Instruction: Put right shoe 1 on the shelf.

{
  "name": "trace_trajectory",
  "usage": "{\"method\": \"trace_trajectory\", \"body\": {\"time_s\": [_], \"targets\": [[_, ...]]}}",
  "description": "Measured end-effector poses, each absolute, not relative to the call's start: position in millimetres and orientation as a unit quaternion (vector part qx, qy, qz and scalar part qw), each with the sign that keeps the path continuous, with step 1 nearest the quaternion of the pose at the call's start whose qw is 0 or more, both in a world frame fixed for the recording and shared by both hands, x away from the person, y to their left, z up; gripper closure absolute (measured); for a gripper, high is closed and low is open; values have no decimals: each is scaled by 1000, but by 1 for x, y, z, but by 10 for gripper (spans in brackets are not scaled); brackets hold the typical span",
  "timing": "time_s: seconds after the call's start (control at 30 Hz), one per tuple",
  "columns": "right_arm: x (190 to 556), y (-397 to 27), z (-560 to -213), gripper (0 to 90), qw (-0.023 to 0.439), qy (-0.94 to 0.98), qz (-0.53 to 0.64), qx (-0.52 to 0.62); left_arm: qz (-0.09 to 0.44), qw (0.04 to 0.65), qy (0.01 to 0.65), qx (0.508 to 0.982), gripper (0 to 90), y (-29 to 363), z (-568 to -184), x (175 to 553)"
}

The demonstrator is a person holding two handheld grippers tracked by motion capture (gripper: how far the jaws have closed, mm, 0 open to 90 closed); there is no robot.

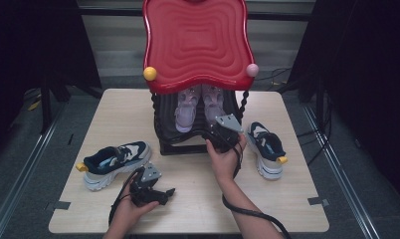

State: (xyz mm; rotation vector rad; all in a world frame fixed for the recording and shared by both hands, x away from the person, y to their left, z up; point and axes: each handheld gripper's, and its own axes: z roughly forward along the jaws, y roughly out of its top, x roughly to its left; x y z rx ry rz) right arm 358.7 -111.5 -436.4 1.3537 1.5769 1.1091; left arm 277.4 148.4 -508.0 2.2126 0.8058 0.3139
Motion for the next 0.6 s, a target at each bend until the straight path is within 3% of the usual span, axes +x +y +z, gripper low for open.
{"method": "trace_trajectory", "body": {"time_s": [0.6], "targets": [[321, -129, -424, 253, 387, 634, 446, 500, 123, 374, 314, 864, 157, 148, -508, 277]]}}
